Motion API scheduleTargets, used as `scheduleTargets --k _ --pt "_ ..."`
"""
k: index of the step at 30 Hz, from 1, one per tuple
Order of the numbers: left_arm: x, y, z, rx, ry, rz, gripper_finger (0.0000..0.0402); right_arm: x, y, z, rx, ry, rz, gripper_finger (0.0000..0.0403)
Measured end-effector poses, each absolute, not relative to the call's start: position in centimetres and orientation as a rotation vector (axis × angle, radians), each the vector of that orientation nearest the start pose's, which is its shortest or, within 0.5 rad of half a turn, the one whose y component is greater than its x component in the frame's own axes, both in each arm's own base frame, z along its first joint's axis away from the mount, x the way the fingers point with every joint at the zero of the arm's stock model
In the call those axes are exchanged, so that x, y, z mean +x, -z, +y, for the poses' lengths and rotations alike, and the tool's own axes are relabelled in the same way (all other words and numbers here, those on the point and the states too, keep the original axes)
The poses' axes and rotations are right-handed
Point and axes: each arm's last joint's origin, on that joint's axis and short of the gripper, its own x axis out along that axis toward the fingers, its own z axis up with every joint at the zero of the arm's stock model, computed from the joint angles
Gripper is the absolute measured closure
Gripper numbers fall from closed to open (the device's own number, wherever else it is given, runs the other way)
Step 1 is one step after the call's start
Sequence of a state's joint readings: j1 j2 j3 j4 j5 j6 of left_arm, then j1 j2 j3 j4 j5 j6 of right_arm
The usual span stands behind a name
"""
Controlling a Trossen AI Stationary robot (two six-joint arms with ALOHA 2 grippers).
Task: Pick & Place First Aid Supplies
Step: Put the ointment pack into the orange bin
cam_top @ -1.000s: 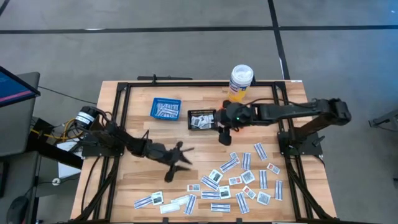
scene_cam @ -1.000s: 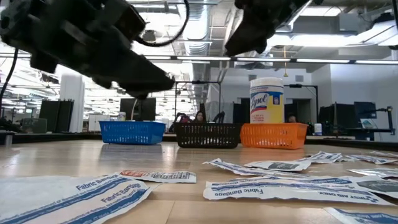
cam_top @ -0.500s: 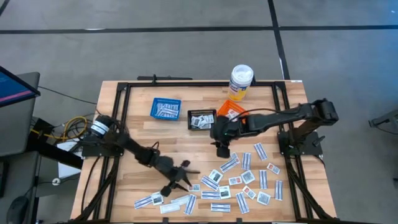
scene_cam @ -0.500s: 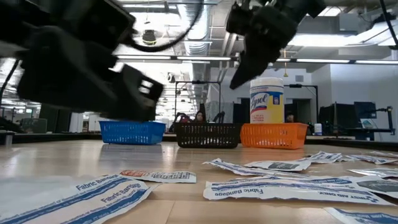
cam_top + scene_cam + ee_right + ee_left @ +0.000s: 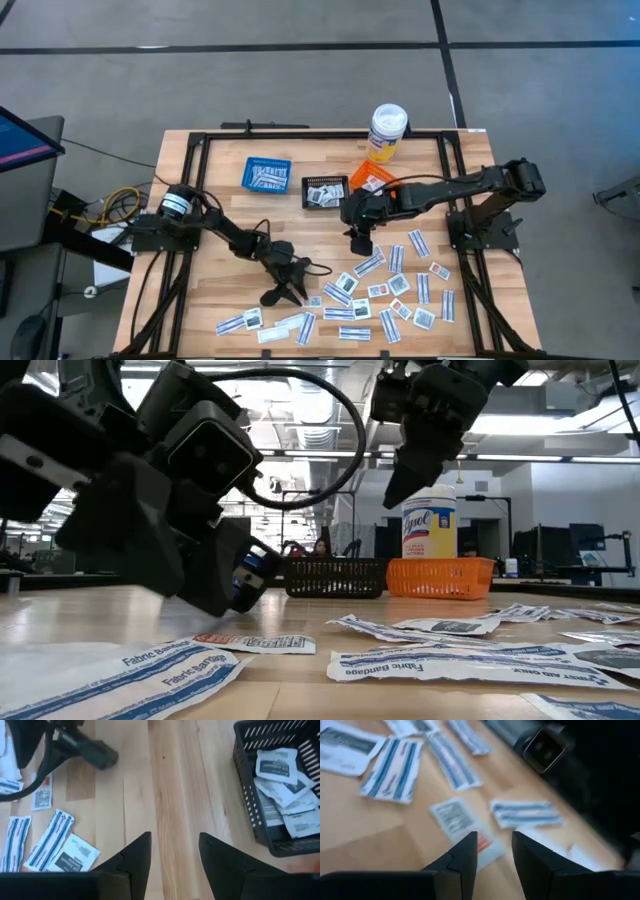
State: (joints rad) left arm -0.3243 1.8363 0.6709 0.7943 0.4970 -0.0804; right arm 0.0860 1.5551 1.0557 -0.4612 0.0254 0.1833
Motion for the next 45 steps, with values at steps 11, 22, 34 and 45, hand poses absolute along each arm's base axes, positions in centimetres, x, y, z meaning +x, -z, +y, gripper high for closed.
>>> scheduleTargets --k 11,22,34,45 --pt "29.9 -15.9 -13.7 0.312 0.629 0.528 0.0291 31.3 -22.3 2.6 0.116 0.035 0.974 0.0243" --pt "30.4 -16.0 -15.2 0.454 0.607 0.491 0.0294 31.2 -22.2 2.6 0.115 0.037 0.989 0.0244" --pt "31.6 -14.8 -12.1 0.472 0.452 0.595 0.0309 31.1 -22.2 2.6 0.115 0.037 0.992 0.0244" --pt "33.0 -14.5 -4.8 0.351 0.210 0.714 0.0309 32.2 -22.8 2.4 0.128 0.036 0.864 0.0244"
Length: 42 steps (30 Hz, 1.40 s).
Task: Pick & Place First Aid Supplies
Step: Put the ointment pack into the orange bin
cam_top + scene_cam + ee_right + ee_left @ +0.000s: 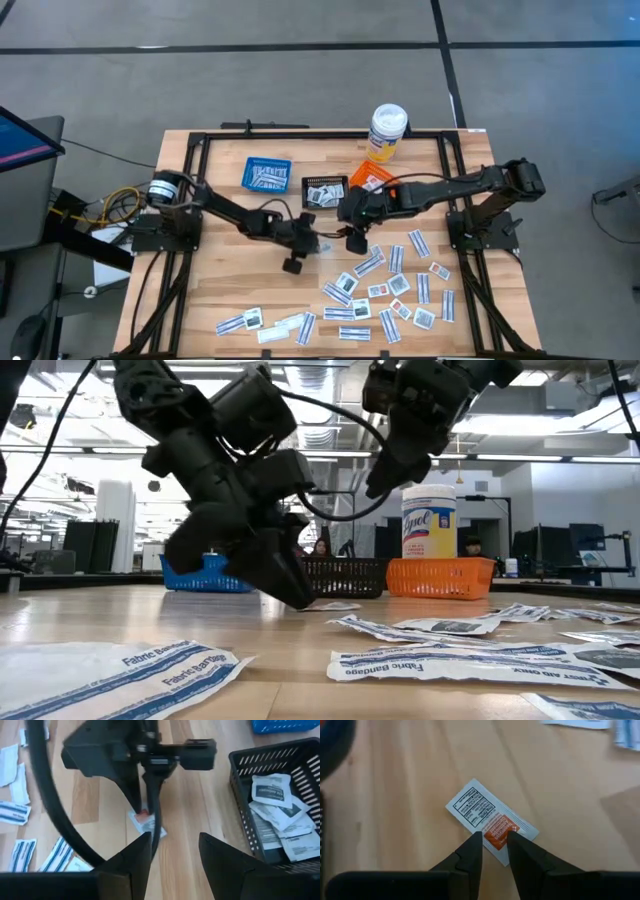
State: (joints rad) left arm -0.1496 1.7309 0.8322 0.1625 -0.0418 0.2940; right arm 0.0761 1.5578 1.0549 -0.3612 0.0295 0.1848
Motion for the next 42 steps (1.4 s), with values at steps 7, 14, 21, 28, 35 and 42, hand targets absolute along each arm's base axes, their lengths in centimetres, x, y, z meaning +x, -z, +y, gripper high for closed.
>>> scheduleTargets --k 7,14,21,28,35,42 --pt "32.5 -15.7 -4.5 0.359 0.191 0.692 0.0309 32.7 -22.0 2.5 0.271 0.106 0.877 0.0244" --pt "30.4 -18.1 -6.3 0.428 0.100 0.674 0.0310 34.7 -16.7 4.1 0.353 0.150 0.978 0.0244" --pt "28.3 -15.6 -7.0 0.249 0.012 0.732 0.0310 37.0 -14.7 3.5 0.405 0.191 0.982 0.0244" --pt "28.1 -15.2 -6.7 0.206 -0.031 0.612 0.0310 37.8 -12.6 3.0 0.515 0.267 1.019 0.0244" --pt "28.6 -14.5 -6.8 0.224 -0.020 0.586 0.0310 38.0 -12.5 3.2 0.529 0.249 1.007 0.0244" --pt "29.9 -12.8 -7.1 0.307 -0.036 0.524 0.0310 38.0 -12.5 3.8 0.521 0.236 1.007 0.0261"
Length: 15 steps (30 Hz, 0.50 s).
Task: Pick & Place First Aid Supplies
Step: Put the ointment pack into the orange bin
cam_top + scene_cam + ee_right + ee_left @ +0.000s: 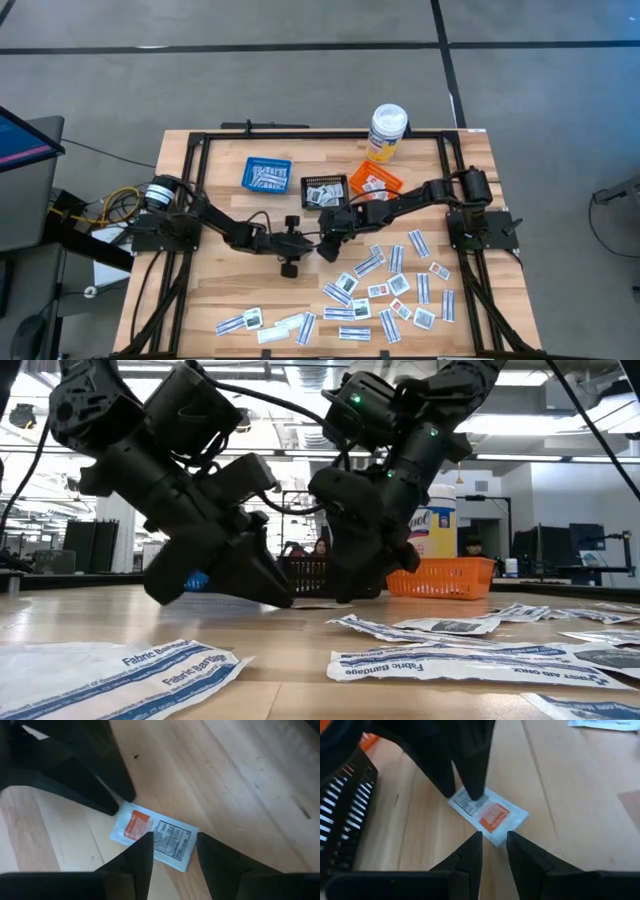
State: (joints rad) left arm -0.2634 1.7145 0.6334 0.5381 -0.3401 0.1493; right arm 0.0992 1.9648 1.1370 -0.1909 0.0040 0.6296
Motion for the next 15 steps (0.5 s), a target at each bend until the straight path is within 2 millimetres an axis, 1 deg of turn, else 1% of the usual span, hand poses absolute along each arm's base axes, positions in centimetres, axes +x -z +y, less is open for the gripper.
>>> scheduleTargets --k 9,15 --pt "30.5 -12.7 -5.8 0.282 -0.061 0.492 0.0310 37.8 -12.4 4.1 0.500 0.226 1.031 0.0286" --pt "30.6 -12.6 -5.6 0.264 -0.010 0.497 0.0310 37.7 -12.4 4.1 0.402 0.193 1.041 0.0310"
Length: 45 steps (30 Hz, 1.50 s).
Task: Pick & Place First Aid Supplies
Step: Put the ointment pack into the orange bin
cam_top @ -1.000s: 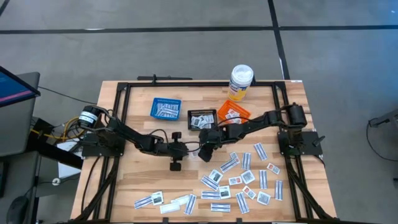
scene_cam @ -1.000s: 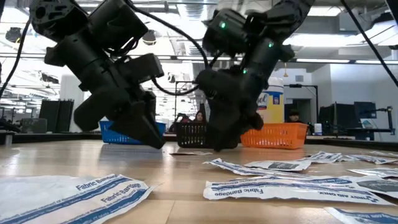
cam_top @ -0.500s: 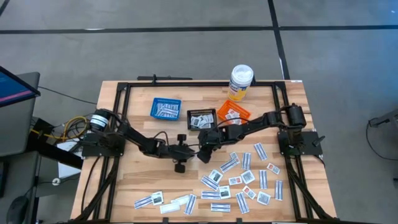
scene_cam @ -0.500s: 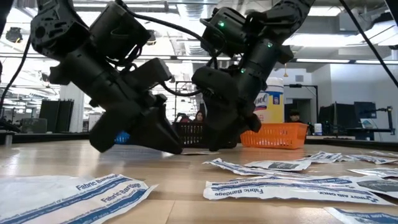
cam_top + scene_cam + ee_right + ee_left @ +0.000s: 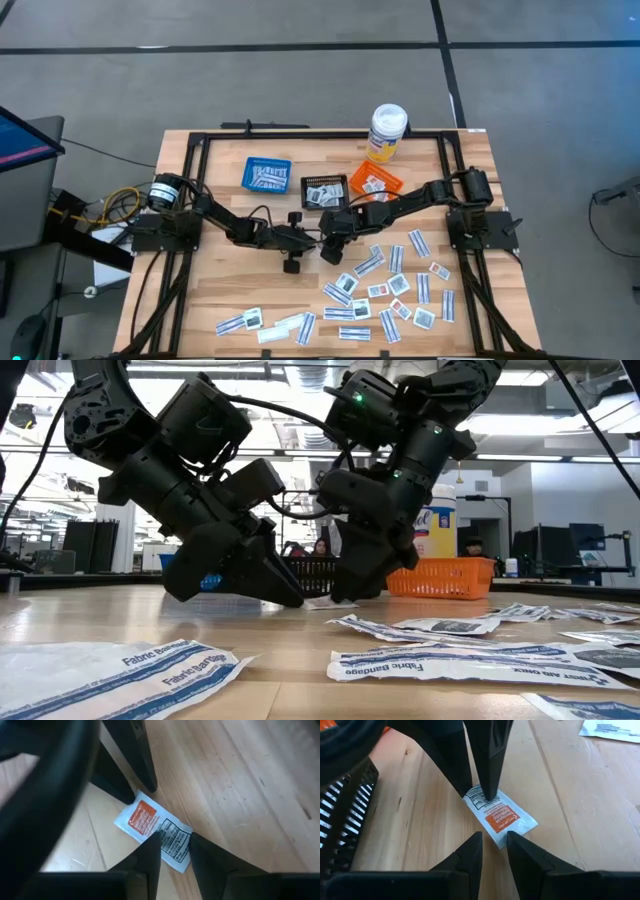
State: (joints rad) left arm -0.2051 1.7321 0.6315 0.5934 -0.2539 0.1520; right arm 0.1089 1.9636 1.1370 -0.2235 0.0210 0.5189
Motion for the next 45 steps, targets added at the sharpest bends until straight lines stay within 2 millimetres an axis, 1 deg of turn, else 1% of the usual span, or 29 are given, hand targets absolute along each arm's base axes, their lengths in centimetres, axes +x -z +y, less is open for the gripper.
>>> scheduleTargets --k 4,8,10,14,16,19,22,25,29,33,36,41,45 --pt "30.5 -12.6 -5.7 0.262 -0.006 0.498 0.0310 37.7 -12.4 4.0 0.362 0.178 1.046 0.0344" --pt "30.5 -12.6 -5.7 0.261 -0.003 0.499 0.0310 37.7 -12.4 3.9 0.352 0.179 1.049 0.0388" --pt "30.5 -12.6 -5.7 0.256 -0.003 0.500 0.0310 37.6 -12.4 3.7 0.352 0.178 1.058 0.0397" --pt "30.5 -12.6 -5.7 0.211 -0.011 0.501 0.0310 36.9 -13.0 3.7 0.346 0.192 1.118 0.0392" --pt "30.5 -12.6 -5.7 0.178 -0.019 0.498 0.0309 36.9 -13.4 4.0 0.319 0.180 1.112 0.0396" --pt "30.6 -12.7 -5.7 0.127 -0.028 0.474 0.0307 36.8 -14.5 4.7 0.200 0.104 1.081 0.0400" --pt "30.7 -12.8 -5.8 0.112 -0.016 0.457 0.0301 36.6 -15.0 5.8 0.056 0.014 1.072 0.0397" --pt "30.7 -12.9 -5.9 0.075 0.042 0.452 0.0290 36.5 -15.1 6.5 -0.051 0.022 1.058 0.0397" --pt "30.6 -13.7 -6.3 0.020 0.147 0.427 0.0270 36.2 -15.0 6.7 -0.161 0.029 1.076 0.0401" --pt "30.6 -14.6 -6.2 0.008 0.143 0.389 0.0252 36.1 -15.0 6.7 -0.183 0.043 1.081 0.0399" --pt "30.7 -15.0 -5.8 0.004 0.127 0.371 0.0244 36.5 -15.2 6.8 -0.182 0.037 1.033 0.0399" --pt "30.9 -15.0 -5.0 -0.001 0.097 0.369 0.0244 36.8 -15.4 6.9 -0.186 0.022 1.001 0.0399" --pt "30.9 -15.1 -4.7 -0.003 0.088 0.360 0.0246 36.8 -15.4 6.9 -0.186 0.023 1.000 0.0399"
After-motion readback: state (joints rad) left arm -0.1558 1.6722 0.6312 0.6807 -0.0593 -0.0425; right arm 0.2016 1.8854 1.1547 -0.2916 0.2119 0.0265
